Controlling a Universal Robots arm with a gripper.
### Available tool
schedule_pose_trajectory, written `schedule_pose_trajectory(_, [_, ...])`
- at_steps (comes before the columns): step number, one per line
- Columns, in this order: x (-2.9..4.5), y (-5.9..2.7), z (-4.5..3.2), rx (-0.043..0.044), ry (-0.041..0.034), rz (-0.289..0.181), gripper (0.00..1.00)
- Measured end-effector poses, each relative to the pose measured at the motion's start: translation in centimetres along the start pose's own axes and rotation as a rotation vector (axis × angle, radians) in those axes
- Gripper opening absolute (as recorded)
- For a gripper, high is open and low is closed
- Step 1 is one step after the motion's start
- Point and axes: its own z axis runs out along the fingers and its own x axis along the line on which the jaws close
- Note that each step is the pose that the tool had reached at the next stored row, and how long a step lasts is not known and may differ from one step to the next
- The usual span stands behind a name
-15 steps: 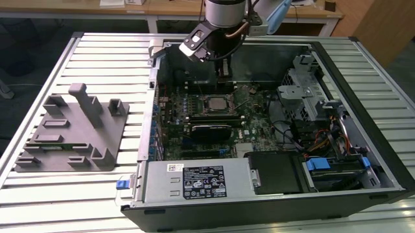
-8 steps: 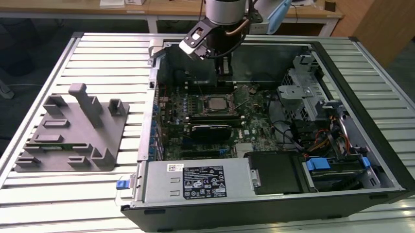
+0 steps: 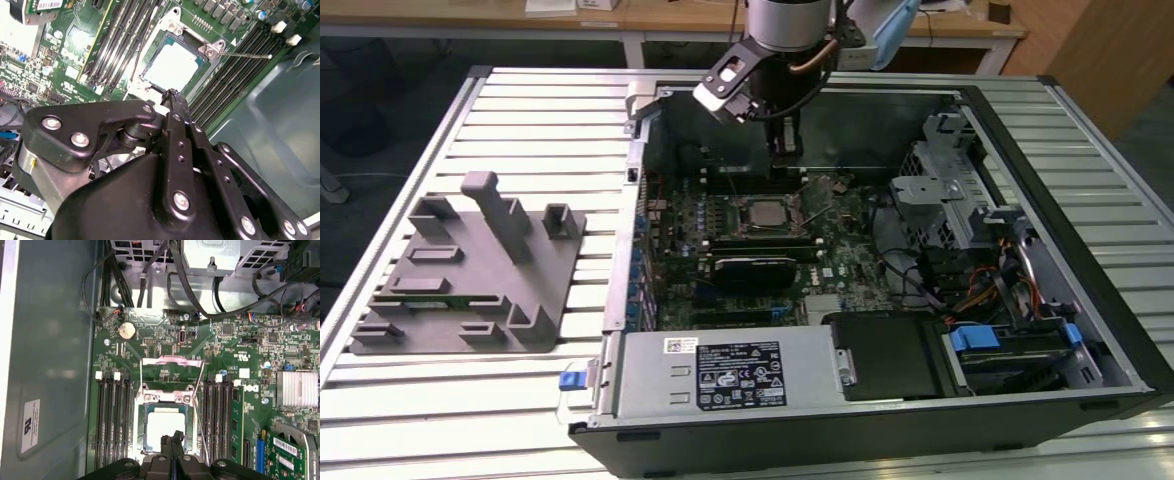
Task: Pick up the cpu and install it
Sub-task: 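Close the cpu cover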
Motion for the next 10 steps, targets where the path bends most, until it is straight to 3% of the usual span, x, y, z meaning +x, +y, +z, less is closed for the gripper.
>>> schedule_pose_trajectory(10, [-0.03, 1.49, 0.08, -0.0001, 0.0000, 0.000, 0.11])
